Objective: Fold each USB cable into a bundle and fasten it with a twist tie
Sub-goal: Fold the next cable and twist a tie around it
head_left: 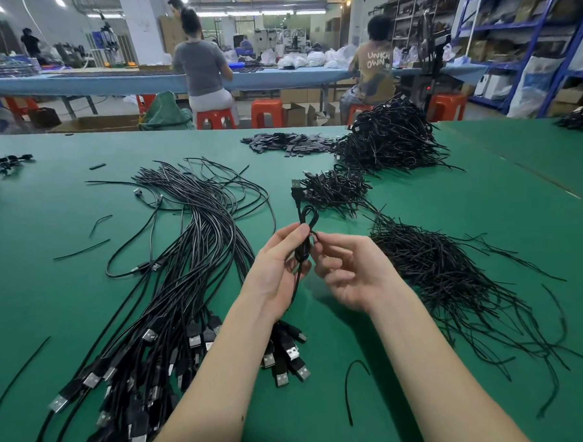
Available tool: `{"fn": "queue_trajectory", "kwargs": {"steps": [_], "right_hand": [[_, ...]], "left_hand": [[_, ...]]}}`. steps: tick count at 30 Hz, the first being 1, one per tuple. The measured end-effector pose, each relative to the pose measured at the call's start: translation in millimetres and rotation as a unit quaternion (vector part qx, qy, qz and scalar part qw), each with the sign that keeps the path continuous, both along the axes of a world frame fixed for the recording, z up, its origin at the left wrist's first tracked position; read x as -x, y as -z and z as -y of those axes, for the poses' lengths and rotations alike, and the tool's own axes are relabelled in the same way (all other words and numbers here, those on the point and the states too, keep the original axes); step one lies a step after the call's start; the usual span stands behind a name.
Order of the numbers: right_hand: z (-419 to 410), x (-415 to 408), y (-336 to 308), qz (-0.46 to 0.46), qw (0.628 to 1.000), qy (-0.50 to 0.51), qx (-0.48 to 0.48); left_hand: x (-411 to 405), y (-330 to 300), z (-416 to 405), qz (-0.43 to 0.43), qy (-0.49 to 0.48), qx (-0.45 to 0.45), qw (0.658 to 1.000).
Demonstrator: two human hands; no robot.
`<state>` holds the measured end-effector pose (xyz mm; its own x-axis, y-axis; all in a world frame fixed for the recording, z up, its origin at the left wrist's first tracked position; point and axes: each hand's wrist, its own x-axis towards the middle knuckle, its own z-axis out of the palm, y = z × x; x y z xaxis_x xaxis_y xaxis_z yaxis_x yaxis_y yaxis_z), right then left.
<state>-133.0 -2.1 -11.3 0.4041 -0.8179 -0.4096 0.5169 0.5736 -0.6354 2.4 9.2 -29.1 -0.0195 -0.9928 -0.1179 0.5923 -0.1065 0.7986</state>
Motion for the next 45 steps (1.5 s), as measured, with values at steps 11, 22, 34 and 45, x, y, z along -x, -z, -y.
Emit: {"fn": "queue_trajectory", "kwargs": {"steps": [11, 22, 34, 45], "right_hand": [[3.0, 18.1, 17.7, -0.502, 0.636, 0.17, 0.562], [1.7, 6.8, 26.1, -0.531, 0.597, 0.202, 0.566], [3.8, 5.2, 27.2, -0.522, 0.627, 0.17, 0.553], [6.7, 3.0, 26.2, -0.281, 0.918, 0.112, 0.256]], "left_hand": [[-2.3, 2.0, 0.6, -0.006, -0.022, -0.027, 0.999], [-2.8, 2.8, -1.0, -0.011, -0.026, -0.026, 0.999], [-0.9, 3.2, -0.8, 0.014, -0.035, -0.024, 0.999], [7.0, 7.9, 18.5, 0.122, -0.139, -0.049, 0.981]]}}
